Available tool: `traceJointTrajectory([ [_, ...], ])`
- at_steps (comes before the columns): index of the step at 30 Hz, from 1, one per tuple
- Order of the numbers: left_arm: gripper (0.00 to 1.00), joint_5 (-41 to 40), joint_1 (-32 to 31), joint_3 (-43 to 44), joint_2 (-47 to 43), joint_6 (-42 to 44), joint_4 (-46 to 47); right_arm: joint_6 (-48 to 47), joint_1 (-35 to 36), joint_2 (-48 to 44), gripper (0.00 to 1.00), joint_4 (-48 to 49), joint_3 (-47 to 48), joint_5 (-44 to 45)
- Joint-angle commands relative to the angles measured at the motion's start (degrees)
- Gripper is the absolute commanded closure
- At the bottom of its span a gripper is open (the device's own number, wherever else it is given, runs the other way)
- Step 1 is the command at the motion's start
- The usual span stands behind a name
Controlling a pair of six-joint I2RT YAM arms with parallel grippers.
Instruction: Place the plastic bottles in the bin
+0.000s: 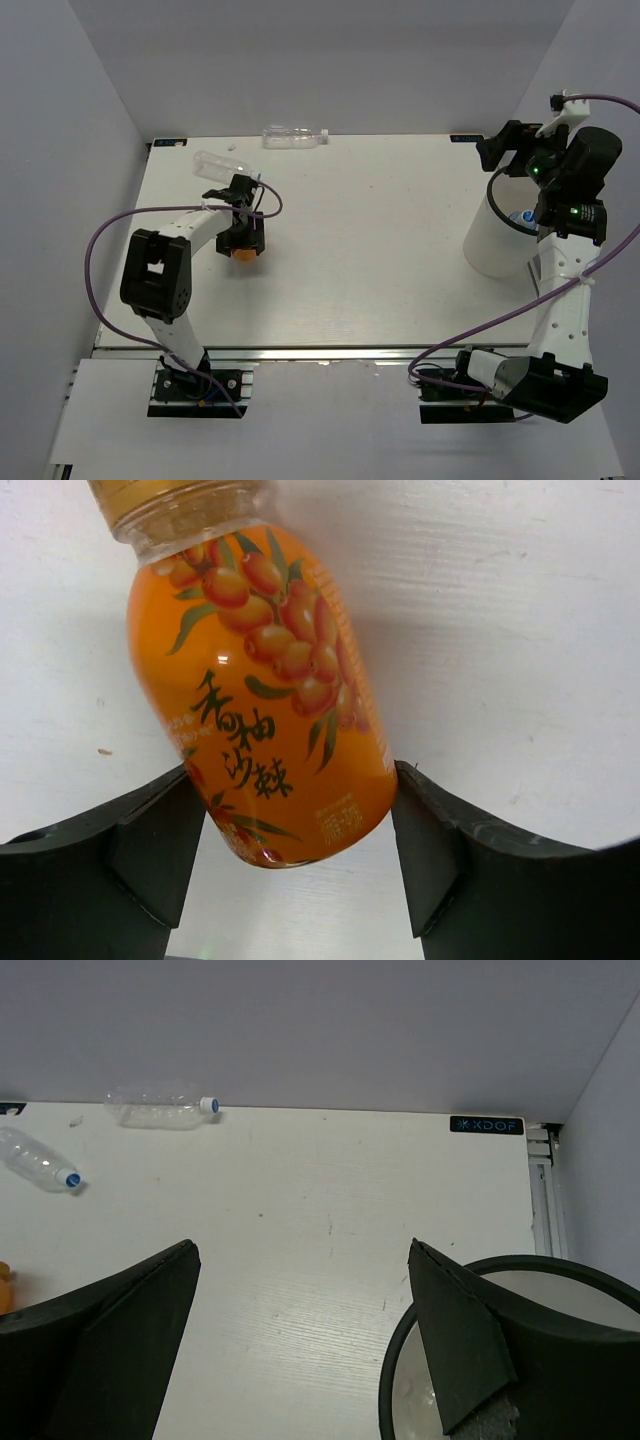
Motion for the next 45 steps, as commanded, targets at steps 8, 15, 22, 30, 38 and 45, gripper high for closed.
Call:
traceJointTrajectory([
  [8, 0.57, -0.8, -0.2, 4.5, 2.5, -2.3, -0.3, -2.4, 3.0, -0.3, 0.11, 1.9, -0.2, -4.2],
  [15, 1.0, 6.3, -3.2, 3.7, -7.2, 3.2, 6.1, -8.4, 17.0, 5.1, 0.11, -4.0, 1.3, -9.7],
  [22, 1.0, 23.6, -11.8, 2.7, -18.6, 12.5, 12.4, 3.1, 21.5, 7.4, 0.1, 11.1, -6.5, -31.1],
  [30, 1.0, 41.1, -16.8, 0.0, -27.5, 18.6, 20.2, 22.3, 30.9, 13.3, 0.11, 28.9, -7.1, -36.6],
  [38, 1.0, 41.8, -18.1, 1.2, -29.8, 20.2, 21.3, 33.7, 37.4, 16.9, 0.11, 38.8, -8.9, -26.2],
  [45, 1.0, 40.6, -18.2, 0.2, -31.3, 19.1, 23.8, 34.7, 41.2, 20.9, 0.11, 35.6, -6.6, -24.1],
])
